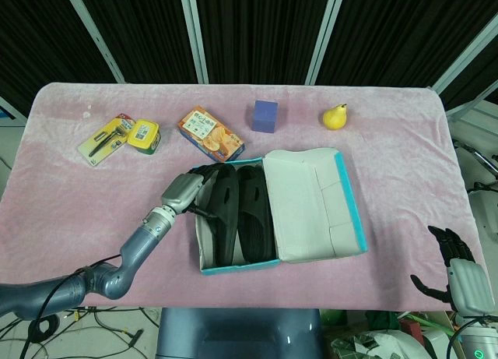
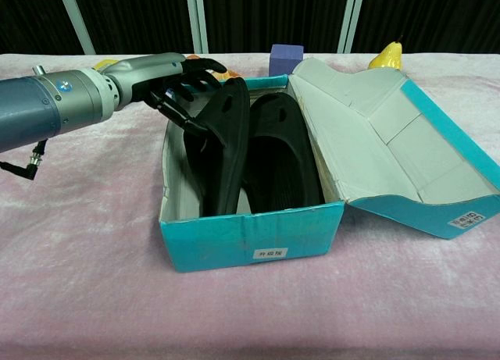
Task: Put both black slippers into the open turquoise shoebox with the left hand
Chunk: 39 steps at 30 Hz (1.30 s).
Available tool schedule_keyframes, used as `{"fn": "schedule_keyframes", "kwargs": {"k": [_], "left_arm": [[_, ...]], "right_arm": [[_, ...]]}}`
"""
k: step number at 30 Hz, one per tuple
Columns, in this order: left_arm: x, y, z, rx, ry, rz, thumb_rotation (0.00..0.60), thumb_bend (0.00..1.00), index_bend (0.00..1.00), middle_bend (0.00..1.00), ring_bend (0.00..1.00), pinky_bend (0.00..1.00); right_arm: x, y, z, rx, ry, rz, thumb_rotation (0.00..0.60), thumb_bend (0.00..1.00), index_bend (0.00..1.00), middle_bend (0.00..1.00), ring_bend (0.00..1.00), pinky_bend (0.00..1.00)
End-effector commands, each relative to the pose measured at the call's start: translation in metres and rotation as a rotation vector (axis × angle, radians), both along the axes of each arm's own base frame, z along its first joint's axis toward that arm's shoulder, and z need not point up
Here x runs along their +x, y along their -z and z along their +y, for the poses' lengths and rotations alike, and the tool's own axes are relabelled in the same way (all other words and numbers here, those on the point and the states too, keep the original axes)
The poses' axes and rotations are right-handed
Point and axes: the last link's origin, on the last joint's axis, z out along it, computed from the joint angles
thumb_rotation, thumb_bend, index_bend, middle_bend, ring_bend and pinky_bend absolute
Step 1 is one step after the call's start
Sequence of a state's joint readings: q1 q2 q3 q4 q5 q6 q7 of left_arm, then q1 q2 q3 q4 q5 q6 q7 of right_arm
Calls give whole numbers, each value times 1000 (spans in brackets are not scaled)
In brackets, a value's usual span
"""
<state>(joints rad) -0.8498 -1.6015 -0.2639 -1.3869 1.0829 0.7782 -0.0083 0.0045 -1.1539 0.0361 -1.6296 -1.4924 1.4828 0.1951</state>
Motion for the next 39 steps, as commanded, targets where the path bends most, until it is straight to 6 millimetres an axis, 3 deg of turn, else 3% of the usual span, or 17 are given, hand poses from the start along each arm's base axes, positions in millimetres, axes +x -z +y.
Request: {"fn": "schedule_keyframes", "kwargs": {"k": [1, 4, 12, 15, 19, 23, 26, 30, 39], "left_arm": [[3, -7, 1, -3, 8, 11, 432, 0, 0, 37, 0, 60], [5, -12, -1, -20, 23, 23, 395, 0, 0, 20, 0, 20], [3, -27, -4, 2, 75, 68, 63, 0, 0, 13, 0, 0], [2, -27, -5, -17, 78, 106, 12, 0, 0, 8, 0, 0], [5, -28, -6, -31, 69, 113, 0, 0, 6, 71, 0, 0], [19, -31, -9, 65, 54, -55, 0, 0, 142, 230, 47, 45], [25, -35, -10, 158, 130, -56, 0, 0, 230, 294, 81, 50], [28, -31, -15, 179, 196, 22, 0, 0, 266, 311, 81, 50], [27, -16, -26, 110, 182, 95, 0, 0, 246, 306, 81, 50]], "right_arm": [[0, 0, 0, -1, -1, -1, 600, 126, 113, 100, 0, 104], [0, 0, 0, -3, 0, -1, 600, 126, 114, 100, 0, 104], [0, 0, -1, 0, -1, 2, 600, 126, 113, 100, 0, 104], [1, 0, -1, 0, -4, 2, 600, 127, 113, 100, 0, 104], [1, 0, -1, -2, -2, 0, 600, 127, 114, 100, 0, 104], [-1, 0, 1, -1, 2, 0, 600, 126, 113, 100, 0, 104], [-1, -1, 1, -2, 0, 0, 600, 126, 113, 100, 0, 104], [-1, 0, 0, -2, 0, -4, 600, 127, 113, 100, 0, 104], [-4, 0, 1, -3, 5, -7, 600, 126, 113, 100, 0, 104]]}}
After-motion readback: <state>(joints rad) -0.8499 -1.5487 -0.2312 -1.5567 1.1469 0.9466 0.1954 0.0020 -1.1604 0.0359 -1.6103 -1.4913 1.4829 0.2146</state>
